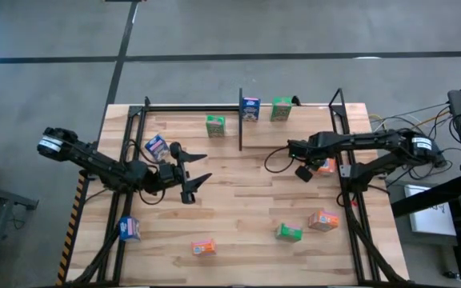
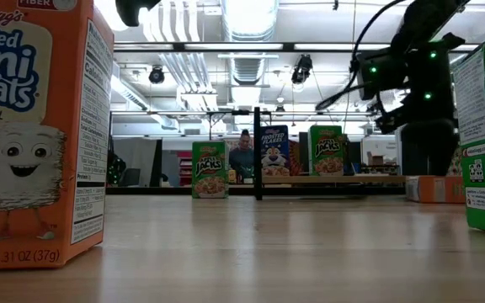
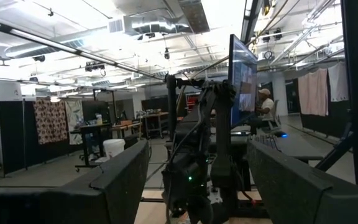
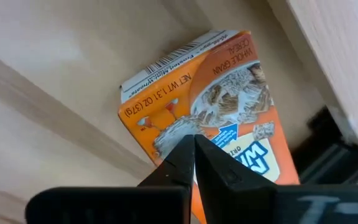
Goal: Stack cereal on shelf
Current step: Put the center orange cereal box on the shelf
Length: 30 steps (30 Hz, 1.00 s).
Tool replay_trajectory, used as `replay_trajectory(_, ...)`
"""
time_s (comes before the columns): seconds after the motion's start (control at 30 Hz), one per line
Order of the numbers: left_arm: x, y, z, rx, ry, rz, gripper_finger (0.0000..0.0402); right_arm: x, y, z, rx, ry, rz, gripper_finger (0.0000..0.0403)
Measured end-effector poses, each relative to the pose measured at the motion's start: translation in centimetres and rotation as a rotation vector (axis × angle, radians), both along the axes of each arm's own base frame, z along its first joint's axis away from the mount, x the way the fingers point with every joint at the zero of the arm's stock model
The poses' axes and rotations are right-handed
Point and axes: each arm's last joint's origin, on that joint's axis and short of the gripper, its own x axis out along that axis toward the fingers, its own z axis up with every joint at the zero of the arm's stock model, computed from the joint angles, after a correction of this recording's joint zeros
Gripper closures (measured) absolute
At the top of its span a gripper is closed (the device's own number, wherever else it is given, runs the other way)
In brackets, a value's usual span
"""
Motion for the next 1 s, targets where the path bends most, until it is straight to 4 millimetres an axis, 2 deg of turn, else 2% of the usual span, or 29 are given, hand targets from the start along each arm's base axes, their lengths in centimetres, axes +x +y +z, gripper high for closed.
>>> replay_trajectory(0.1,0.0,0.0,0.0,0.0,0.0,0.0,0.0145,1.8,0.4,0.7,0.082,-0.177,-0.019,0.0394)
replay_trajectory(0.17,0.0,0.0,0.0,0.0,0.001,0.0,0.0145,4.2,1.3,1.8,0.16,-0.418,0.05,0.0394)
replay_trajectory(0.23,0.0,0.0,0.0,0.002,0.005,0.0,0.0145,6.6,2.5,3.9,0.195,-0.674,0.163,0.0394)
replay_trajectory(0.3,0.0,0.0,-0.1,0.003,0.011,0.0,0.0145,7.8,3.5,6.3,0.166,-0.807,0.262,0.0394)
replay_trajectory(0.37,0.1,0.0,-0.2,-0.011,0.02,-0.007,0.0145,8.0,4.2,7.9,0.111,-0.817,0.34,0.0394)
replay_trajectory(0.47,0.3,-0.1,-0.8,-0.052,0.067,-0.027,0.0145,8.0,5.3,8.9,0.072,-0.809,0.443,0.0394)
replay_trajectory(0.57,0.5,-0.1,-1.4,-0.1,0.123,-0.037,0.0152,7.8,6.3,8.6,0.087,-0.785,0.498,0.0394)
replay_trajectory(0.67,1.4,-0.1,-1.3,-0.156,0.245,0.044,0.0178,7.3,6.9,7.4,0.07,-0.735,0.509,0.0394)
replay_trajectory(0.83,3.9,-0.2,-2.2,-0.212,0.592,0.142,0.0269,7.1,7.6,5.8,-0.044,-0.712,0.531,0.0394)
replay_trajectory(1.0,7.3,-0.4,-2.9,-0.179,0.731,0.193,0.0381,7.3,7.8,5.4,-0.079,-0.74,0.575,0.0394)
